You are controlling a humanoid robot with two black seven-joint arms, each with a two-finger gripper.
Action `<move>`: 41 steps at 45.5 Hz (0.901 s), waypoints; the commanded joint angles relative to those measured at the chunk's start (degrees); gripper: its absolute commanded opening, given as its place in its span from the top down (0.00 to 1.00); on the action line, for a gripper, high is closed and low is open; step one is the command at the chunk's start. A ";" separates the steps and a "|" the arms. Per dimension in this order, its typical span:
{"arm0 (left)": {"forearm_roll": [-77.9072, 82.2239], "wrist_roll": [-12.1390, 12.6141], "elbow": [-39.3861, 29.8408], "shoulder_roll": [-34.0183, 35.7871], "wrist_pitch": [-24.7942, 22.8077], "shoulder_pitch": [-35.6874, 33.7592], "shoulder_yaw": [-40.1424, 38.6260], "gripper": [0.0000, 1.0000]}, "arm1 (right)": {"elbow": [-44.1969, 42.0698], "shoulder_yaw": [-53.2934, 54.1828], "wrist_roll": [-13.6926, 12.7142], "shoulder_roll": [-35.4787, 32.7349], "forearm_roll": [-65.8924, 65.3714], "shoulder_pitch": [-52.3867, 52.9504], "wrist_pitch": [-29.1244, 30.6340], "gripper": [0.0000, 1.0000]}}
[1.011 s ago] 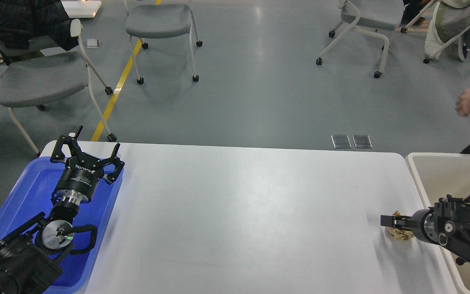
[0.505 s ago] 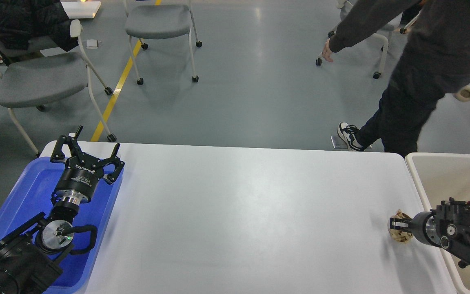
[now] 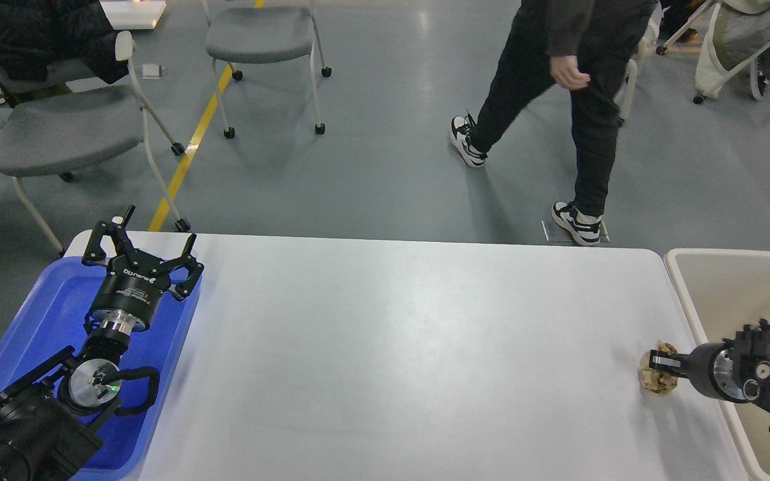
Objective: Tidy desktop
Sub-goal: 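Lift the paper ball with the right gripper over the beige bin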
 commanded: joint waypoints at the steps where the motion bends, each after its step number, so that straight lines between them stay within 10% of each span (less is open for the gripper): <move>1: 0.00 -0.07 0.01 0.00 -0.02 0.00 0.00 0.00 | 7.61 0.29 1.63 -8.69 7.33 2.49 2.68 1.00; 26: 0.00 -0.07 0.01 0.00 0.06 0.00 0.00 0.00 | 15.79 6.09 1.98 -26.46 15.16 14.35 15.69 1.00; 41: 0.00 -0.07 0.01 0.00 -0.02 0.00 0.00 0.00 | 1.57 7.05 1.19 -20.93 24.82 14.27 0.50 1.00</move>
